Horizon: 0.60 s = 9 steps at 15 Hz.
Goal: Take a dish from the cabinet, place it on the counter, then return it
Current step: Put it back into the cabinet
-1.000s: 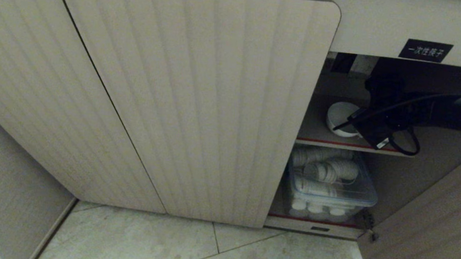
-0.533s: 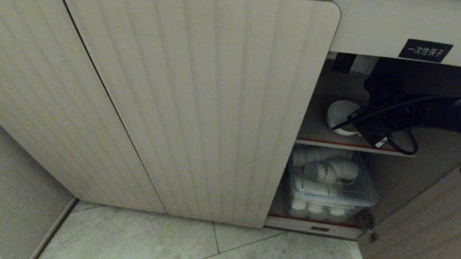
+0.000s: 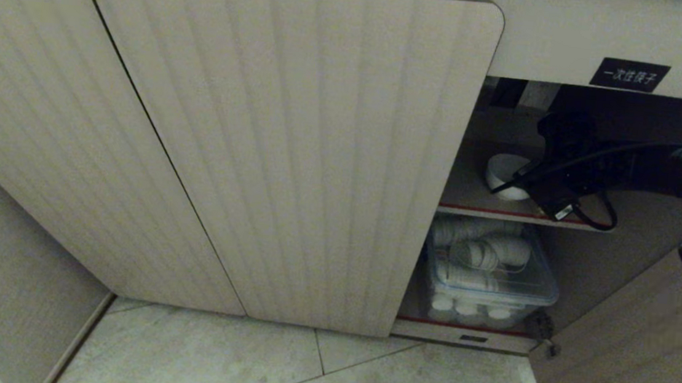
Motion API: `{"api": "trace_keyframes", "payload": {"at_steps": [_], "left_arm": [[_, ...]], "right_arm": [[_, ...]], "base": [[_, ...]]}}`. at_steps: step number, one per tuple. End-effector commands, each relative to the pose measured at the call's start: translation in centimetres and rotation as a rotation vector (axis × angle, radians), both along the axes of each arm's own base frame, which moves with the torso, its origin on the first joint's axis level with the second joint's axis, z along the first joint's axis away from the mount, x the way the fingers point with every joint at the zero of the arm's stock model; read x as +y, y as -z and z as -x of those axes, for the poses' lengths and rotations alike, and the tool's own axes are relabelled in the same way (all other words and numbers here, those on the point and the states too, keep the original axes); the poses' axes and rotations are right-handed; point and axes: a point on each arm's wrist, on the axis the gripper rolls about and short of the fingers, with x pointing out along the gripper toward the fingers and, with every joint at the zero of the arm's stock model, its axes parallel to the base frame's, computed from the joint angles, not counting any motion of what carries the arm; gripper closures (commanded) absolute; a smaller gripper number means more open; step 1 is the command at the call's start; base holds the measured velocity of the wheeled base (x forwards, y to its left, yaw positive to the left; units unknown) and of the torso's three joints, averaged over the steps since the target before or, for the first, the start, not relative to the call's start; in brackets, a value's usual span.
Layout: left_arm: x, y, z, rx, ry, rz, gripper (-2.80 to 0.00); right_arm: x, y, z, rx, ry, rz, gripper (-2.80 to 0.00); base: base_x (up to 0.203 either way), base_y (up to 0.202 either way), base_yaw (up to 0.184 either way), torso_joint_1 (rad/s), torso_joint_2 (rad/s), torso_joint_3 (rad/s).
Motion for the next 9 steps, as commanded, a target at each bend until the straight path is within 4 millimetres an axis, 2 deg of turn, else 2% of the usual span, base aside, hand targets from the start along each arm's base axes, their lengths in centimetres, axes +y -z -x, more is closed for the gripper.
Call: {"api": "trace_keyframes", "payload": {"at_steps": [1,9], "left_arm": [[0.00,-0.03,0.01,-0.002,-0.002,0.001,0.00],[0.00,0.01,0.00,0.000,0.000,0.001,0.00]], "right_arm": [[0.01,0.17,-0.03,0.002,0.009,0.001,-2.80],[-0.03,-0.12,-0.09,-0.019,-0.001,0.051,-2.80]], "base": [[0.000,0.000,0.000,0.000,0.00,0.000],[0.000,0.000,0.000,0.000,0.00,0.000]]}}
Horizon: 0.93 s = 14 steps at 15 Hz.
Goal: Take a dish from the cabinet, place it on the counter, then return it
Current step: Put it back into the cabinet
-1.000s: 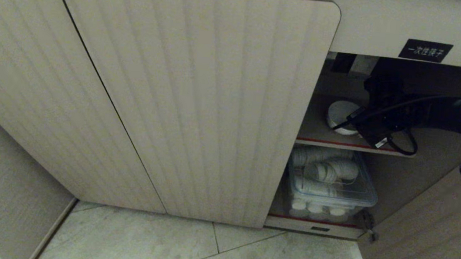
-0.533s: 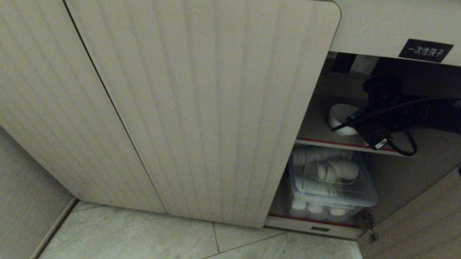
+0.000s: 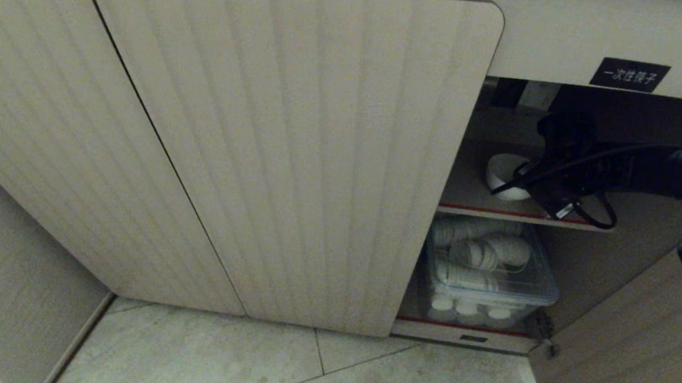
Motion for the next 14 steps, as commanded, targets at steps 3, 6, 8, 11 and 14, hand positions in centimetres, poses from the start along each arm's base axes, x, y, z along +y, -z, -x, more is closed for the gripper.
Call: {"api": "trace_keyframes", "payload": {"at_steps": [3,6,8,11,14], "left_arm": [[0.0,0.0,0.0,0.000,-0.002,0.001,0.00],[0.0,0.0,0.0,0.000,0.000,0.001,0.00],[0.0,0.0,0.0,-0.001,0.000,0.001,0.00],[0.0,0.0,0.0,-0.001,-0.001,0.001,0.00],[0.0,0.0,0.0,-0.002,0.000,0.001,0.00]], "right_arm": [[-0.1,0.2,0.0,0.018,0.011,0.129,-2.80],[-0.2,0.9,-0.3,-0.019,-0.021,0.237,-2.80],[-0.1,0.9,-0.7,-0.136,-0.040,0.309,-2.80],[-0.1,0.4,-0.9,-0.303,-0.051,0.413,-2.80],[-0.1,1.2,-0.4,-0.392,-0.075,0.553,-2.80]], "base": [[0.000,0.000,0.000,0.000,0.00,0.000],[0.000,0.000,0.000,0.000,0.00,0.000],[0.000,0.000,0.000,0.000,0.00,0.000],[0.000,0.000,0.000,0.000,0.00,0.000],[0.000,0.000,0.000,0.000,0.00,0.000]]}}
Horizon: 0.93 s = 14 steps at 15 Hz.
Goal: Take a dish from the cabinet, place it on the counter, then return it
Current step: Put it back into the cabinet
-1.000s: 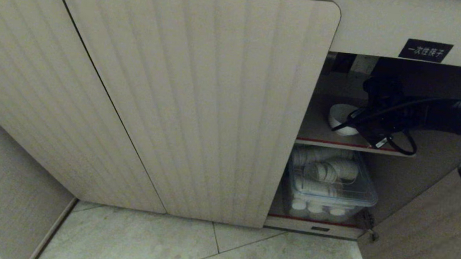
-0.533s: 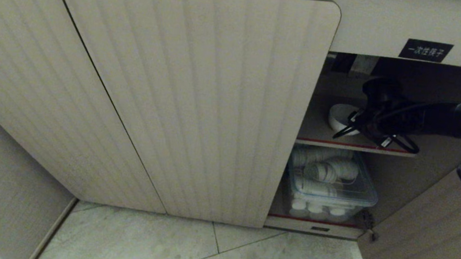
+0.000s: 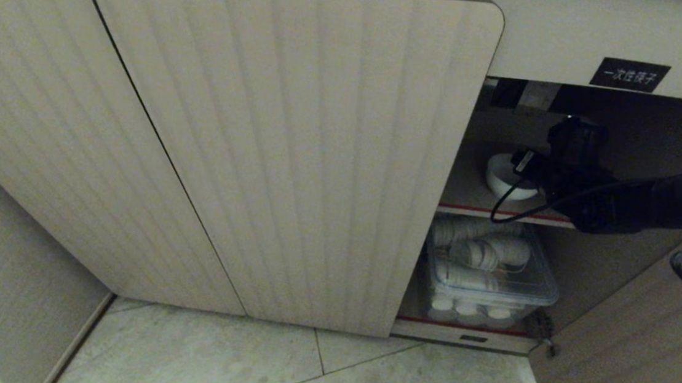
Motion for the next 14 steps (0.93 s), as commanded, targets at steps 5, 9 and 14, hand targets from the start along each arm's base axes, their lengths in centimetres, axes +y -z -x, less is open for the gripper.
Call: {"api": "trace_keyframes", "payload": {"at_steps": [5,9,14], "left_arm": [[0.0,0.0,0.0,0.000,0.000,0.001,0.00],[0.0,0.0,0.0,-0.002,0.000,0.001,0.00],[0.0,0.0,0.0,0.000,0.000,0.001,0.00]], "right_arm": [[-0.1,-0.1,1.3,-0.088,-0.009,0.106,-2.80],[0.1,-0.6,2.1,-0.150,-0.030,0.190,-2.80],[0.8,-0.8,3.7,-0.150,-0.056,0.207,0.00]], "base": [[0.000,0.000,0.000,0.000,0.00,0.000],[0.000,0.000,0.000,0.000,0.00,0.000],[0.000,0.000,0.000,0.000,0.00,0.000]]}}
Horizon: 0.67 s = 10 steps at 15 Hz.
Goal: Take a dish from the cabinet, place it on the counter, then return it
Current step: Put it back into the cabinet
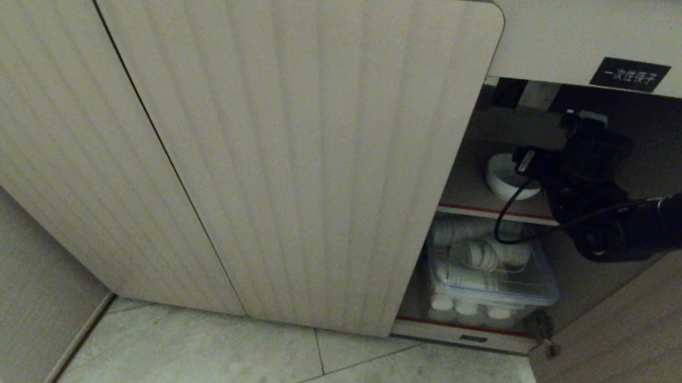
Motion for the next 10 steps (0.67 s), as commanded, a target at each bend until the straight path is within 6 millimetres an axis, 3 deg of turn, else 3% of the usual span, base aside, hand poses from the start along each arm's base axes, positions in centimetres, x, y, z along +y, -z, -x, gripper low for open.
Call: {"api": "trace_keyframes", "payload": {"at_steps": [1,10], "left_arm": [[0.0,0.0,0.0,0.000,-0.001,0.001,0.00],[0.0,0.0,0.0,0.000,-0.001,0.001,0.00]], "right_arm": [[0.1,-0.5,0.9,-0.028,-0.004,-0.005,0.00],[-0.2,-0.8,5.4,-0.033,-0.075,0.002,0.00]], "base": [[0.000,0.000,0.000,0.000,0.00,0.000],[0.000,0.000,0.000,0.000,0.00,0.000]]}}
